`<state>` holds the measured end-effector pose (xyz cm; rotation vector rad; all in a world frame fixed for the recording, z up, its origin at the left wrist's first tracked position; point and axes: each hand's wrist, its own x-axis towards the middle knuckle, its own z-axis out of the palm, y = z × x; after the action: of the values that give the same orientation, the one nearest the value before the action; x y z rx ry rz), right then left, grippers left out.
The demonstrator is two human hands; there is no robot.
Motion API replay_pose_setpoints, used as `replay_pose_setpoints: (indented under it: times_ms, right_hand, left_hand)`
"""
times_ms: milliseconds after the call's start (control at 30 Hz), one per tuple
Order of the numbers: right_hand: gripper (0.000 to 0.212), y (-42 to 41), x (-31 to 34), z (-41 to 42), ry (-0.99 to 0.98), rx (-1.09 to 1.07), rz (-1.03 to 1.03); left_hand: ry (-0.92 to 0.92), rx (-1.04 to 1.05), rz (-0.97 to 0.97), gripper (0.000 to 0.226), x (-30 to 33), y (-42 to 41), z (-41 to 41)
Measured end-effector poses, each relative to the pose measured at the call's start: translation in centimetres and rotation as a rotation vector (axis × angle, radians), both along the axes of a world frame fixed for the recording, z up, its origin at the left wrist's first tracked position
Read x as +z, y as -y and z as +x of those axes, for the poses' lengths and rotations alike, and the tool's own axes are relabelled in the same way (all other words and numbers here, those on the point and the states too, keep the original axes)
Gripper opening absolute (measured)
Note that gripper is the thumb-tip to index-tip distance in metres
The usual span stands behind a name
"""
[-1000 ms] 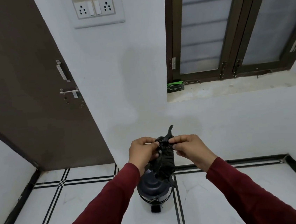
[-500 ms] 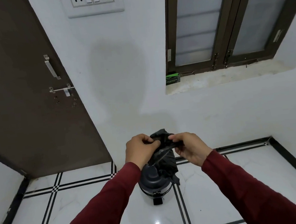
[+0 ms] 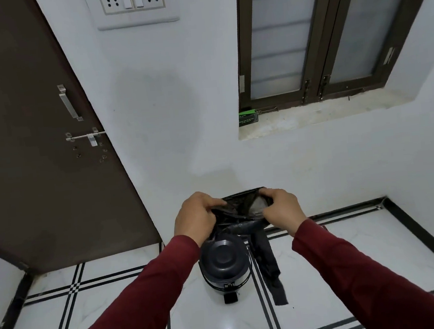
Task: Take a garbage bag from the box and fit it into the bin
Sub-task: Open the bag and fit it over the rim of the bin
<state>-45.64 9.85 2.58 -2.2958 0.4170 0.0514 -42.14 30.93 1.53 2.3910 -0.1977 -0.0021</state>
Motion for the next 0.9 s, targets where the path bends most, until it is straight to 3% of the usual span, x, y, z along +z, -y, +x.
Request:
replay_pose_setpoints:
  times_ms: [33, 100, 267, 400, 567, 700, 733, 833, 900]
  right_hand:
    - [0.064, -0.3, -0.1, 0.0, 0.004, 0.011, -0.018]
    - [0.063, -0.9, -0.1, -0.1, 0.054, 0.007, -0.029]
    - [0.041, -1.9, -0.1, -0.7, 0.105, -0.165, 0.244]
    - [0.031, -1.8, -0.9, -0.5, 0.154, -0.056, -0.027]
    - [0.013, -0.2, -1.3, -0.8, -0.009, 0.024, -0.264]
    - [0.025, -0.2, -1.1, -0.7, -0.046, -0.046, -0.219]
    - [0.029, -0.3, -1.0, -0.7, -0.053, -0.060, -0.196]
    - [0.028, -0.3, -0.6, -0.5, -0.044, -0.084, -0.193]
    - [0.020, -0.3, -0.5, -0.3, -0.066, -0.151, 0.028]
  left_hand:
    - [0.044, -0.057, 0.146, 0.058, 0.0, 0.1, -0.2]
    - [0.085, -0.086, 0.261, 0.056, 0.2, 0.4, -0.5]
    - [0.024, 0.060, 0.205, 0.029, 0.5, 1.0, -0.7]
    - [0.085, 0.109, 0.166, 0.030, 0.5, 0.9, -0.4]
    - [0.007, 0.082, 0.250, 0.034, 0.3, -0.3, 0.0]
    - [-0.150, -0.123, 0.351, 0.089, -0.6, -0.1, -0.5]
    - [-0.188, -0.151, 0.384, 0.094, -0.6, 0.0, -0.6]
    - [-0.286, -0.244, 0.379, 0.085, -0.8, 0.1, -0.2]
    - [-0.396, -0.279, 0.192, 0.074, -0.5, 0.1, -0.3]
